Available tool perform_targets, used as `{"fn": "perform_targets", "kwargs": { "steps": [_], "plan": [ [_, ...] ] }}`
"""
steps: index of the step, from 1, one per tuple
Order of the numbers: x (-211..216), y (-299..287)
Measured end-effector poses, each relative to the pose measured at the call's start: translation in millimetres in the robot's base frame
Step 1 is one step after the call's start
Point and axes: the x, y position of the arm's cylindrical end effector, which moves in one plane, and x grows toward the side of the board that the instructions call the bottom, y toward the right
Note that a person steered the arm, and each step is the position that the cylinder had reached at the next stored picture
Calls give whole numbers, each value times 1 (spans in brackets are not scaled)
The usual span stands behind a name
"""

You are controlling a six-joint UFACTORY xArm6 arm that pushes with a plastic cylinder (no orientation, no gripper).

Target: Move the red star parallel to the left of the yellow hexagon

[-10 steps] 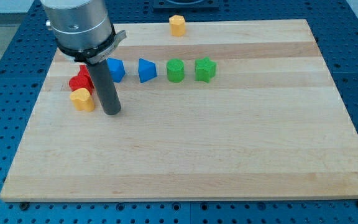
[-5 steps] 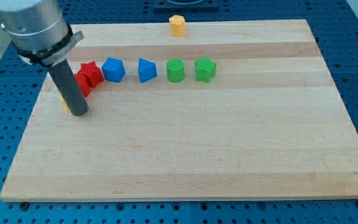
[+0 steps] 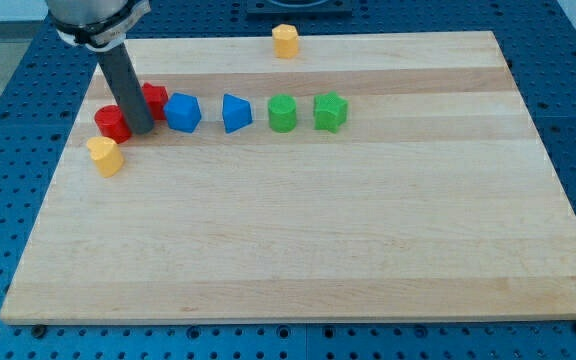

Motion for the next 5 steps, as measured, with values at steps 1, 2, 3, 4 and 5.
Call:
{"fn": "perform_targets", "kwargs": {
  "steps": [1,2,3,4,5],
  "plan": [
    [-18,0],
    [-39,0],
    [-60,-1],
    [-76,-13],
    [-95,-23]
  ]
}}
